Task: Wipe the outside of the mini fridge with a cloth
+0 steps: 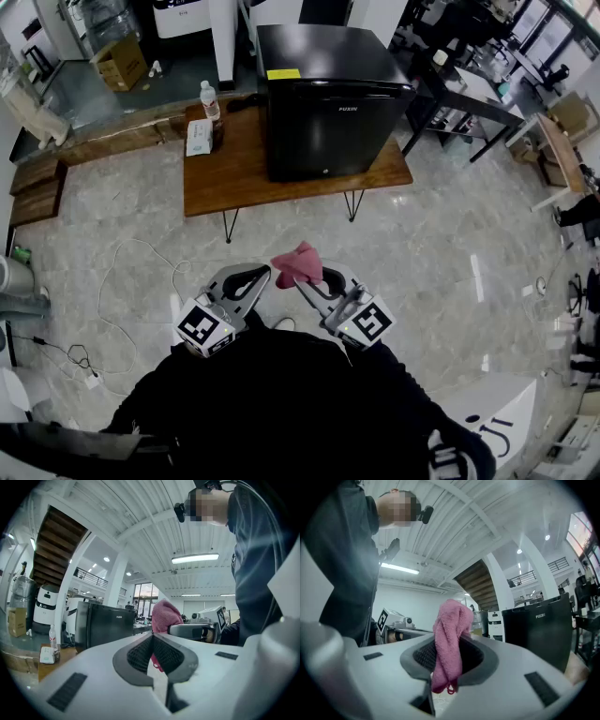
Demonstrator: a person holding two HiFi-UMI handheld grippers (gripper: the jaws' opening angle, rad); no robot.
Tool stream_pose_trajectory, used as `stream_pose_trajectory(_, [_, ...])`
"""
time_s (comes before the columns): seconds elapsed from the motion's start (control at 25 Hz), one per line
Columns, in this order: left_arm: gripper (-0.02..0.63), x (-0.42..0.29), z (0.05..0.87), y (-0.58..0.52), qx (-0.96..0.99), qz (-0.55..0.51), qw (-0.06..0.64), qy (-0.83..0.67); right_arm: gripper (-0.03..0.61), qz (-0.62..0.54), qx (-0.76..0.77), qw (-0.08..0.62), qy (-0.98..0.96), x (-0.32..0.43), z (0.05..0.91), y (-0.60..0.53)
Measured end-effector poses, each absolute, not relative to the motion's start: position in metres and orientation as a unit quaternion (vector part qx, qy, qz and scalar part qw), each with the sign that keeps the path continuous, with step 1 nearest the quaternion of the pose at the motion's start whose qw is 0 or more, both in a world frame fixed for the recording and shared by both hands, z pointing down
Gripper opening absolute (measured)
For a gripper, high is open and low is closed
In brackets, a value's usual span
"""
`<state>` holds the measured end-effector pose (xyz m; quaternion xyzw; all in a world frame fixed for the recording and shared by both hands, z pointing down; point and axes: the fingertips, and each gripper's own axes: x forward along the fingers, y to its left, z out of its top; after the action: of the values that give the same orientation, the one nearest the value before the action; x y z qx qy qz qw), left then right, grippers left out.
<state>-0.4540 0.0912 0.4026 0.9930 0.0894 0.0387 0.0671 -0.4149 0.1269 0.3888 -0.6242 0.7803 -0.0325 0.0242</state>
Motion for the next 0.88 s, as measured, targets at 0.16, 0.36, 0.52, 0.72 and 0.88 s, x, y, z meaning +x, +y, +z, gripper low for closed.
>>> stream_pose_trajectory(0.16, [0.006, -0.444, 0.398, 0.084, 0.994, 0.029, 0.05, 0.088, 0.097, -0.024, -0.62, 0.026, 0.784, -0.408, 0.387, 0.116])
stream_pose_trajectory(0.36, [0.006, -0.442, 0.396, 0.084, 0.995, 0.03, 0.048, 0.084, 0.097, -0.03, -0.615, 0.026, 0.788, -0.406, 0.387, 0.118])
stream_pose_trajectory(0.52, [0.006, -0.44, 0.396, 0.08, 0.995, 0.037, 0.045, 0.08, 0.098, -0.032, -0.613, 0.03, 0.789, -0.403, 0.388, 0.117])
stream_pose_trajectory(0.72, [0.006, -0.434, 0.399, 0.077, 0.995, 0.042, 0.045, 0.078, 0.101, -0.03, -0.612, 0.039, 0.789, -0.399, 0.39, 0.115])
stream_pose_trajectory(0.88, [0.006, -0.425, 0.398, 0.077, 0.995, 0.042, 0.045, 0.078, 0.101, -0.034, -0.618, 0.056, 0.783, -0.389, 0.386, 0.115])
